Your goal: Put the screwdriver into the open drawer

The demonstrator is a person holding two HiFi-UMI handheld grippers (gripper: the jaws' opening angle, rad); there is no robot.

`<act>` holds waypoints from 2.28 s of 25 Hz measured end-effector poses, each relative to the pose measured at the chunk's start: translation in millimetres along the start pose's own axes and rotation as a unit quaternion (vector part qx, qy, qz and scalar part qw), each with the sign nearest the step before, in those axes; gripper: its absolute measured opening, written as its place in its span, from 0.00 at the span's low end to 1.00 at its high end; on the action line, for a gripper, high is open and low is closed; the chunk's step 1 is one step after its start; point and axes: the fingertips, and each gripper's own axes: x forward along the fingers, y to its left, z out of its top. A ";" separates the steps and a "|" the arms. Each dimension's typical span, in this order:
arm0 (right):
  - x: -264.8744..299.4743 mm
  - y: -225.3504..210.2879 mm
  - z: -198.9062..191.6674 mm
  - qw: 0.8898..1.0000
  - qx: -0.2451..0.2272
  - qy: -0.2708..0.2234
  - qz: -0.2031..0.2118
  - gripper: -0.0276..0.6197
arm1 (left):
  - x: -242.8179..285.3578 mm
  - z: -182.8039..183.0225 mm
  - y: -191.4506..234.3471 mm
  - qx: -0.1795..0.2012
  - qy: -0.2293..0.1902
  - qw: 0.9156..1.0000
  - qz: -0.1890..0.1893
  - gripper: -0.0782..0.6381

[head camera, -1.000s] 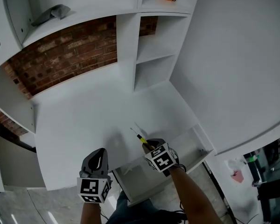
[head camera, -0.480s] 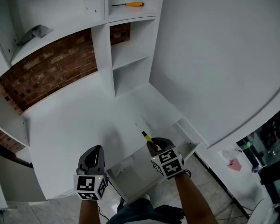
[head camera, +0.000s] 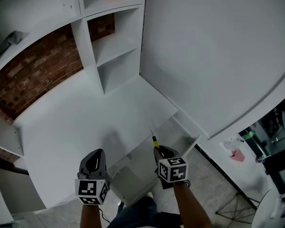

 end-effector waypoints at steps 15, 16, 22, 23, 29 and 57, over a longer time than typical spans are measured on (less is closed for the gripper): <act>53.6 -1.6 -120.3 0.971 0.140 0.186 -0.058 0.17 | 13.4 -44.2 -4.3 -0.002 0.064 0.997 -0.033 0.13; 59.0 1.0 -123.6 0.969 0.139 0.197 -0.056 0.17 | 13.6 -44.0 -3.6 0.003 0.061 0.998 -0.033 0.13; 87.2 12.4 -153.2 0.949 0.133 0.280 -0.054 0.17 | -0.8 -43.3 5.9 0.009 0.062 0.998 -0.026 0.13; 91.5 13.4 -159.5 0.946 0.130 0.293 -0.053 0.17 | -4.0 -43.5 8.1 0.011 0.062 0.998 -0.023 0.13; 108.8 20.4 -192.3 0.930 0.092 0.353 -0.045 0.17 | -28.3 -51.1 36.8 -0.011 0.064 0.998 0.018 0.13; 42.8 17.7 -120.7 0.965 0.075 0.250 -0.006 0.21 | -42.7 -7.6 25.1 -0.021 0.007 0.999 0.042 0.13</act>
